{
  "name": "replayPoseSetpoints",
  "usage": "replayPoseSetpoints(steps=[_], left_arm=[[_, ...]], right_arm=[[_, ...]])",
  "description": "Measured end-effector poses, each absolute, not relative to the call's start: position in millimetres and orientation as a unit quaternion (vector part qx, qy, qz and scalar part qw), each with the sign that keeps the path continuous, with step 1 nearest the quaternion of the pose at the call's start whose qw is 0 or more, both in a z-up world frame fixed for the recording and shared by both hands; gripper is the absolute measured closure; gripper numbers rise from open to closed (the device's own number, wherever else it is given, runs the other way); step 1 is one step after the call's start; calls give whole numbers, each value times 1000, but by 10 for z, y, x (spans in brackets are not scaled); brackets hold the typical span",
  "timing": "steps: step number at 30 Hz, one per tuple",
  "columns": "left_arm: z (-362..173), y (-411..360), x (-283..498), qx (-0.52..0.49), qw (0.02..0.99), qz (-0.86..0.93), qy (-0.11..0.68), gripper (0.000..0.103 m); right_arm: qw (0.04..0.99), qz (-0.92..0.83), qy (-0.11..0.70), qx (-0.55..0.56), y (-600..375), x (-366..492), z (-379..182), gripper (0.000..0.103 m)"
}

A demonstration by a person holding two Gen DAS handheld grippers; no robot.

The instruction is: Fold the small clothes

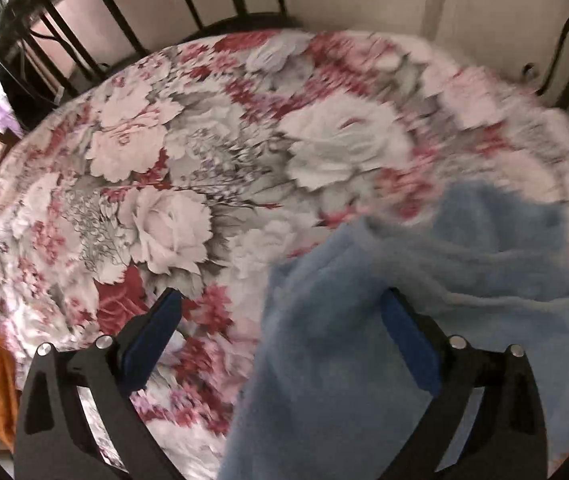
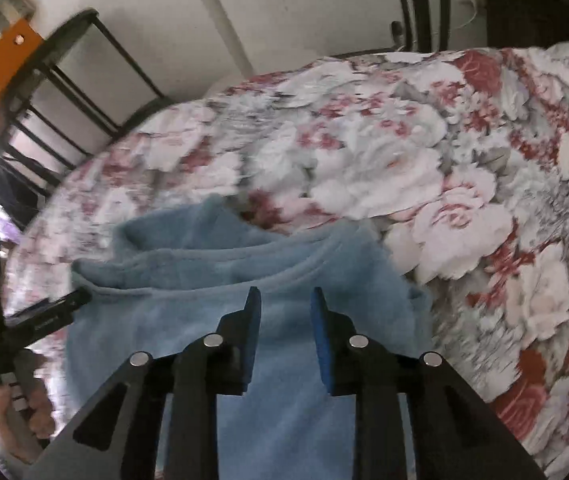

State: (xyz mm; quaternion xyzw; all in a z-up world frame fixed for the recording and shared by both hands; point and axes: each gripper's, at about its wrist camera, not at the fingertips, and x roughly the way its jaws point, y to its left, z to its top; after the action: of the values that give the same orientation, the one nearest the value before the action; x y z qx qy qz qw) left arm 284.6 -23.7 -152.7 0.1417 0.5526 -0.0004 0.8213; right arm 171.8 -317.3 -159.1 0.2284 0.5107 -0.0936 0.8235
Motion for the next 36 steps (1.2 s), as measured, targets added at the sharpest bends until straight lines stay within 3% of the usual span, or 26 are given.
replayPoseSetpoints(steps=[3,6,13,18,20,23,29,33,36], left_arm=[[-1766,-264,2932,170,803,9,571,4],[-1771,-208,2934,144,798,14,585,4],[-1266,-363,2622,124,818,-52,560,5],[-1766,-455,2278,205,767,-34,607,4],[-1915,-380,2209,190,764,-34,616,4],[-1777,-241,2180,141,768,-27,624,4],[-1378,-129,1735,143,791,-38,594,4],[-1822,-210,1561,199,747,-13,634,4],[-1966,-68,1601,164,727,-9,667,4]], right_arm=[[803,-94,532,252,-3325,1735,-1889,82],[802,-97,528,264,-3341,1714,-1839,83],[830,-63,511,213,-2924,1439,-1357,71],[809,-52,563,160,-2592,1182,-1479,64],[795,-57,591,123,-2552,1104,-1672,62],[798,-62,587,119,-2573,1050,-1689,66],[811,-67,555,173,-2584,681,-1371,53],[759,-84,626,155,-2542,647,-1863,50],[759,-87,626,156,-2516,638,-1848,50]])
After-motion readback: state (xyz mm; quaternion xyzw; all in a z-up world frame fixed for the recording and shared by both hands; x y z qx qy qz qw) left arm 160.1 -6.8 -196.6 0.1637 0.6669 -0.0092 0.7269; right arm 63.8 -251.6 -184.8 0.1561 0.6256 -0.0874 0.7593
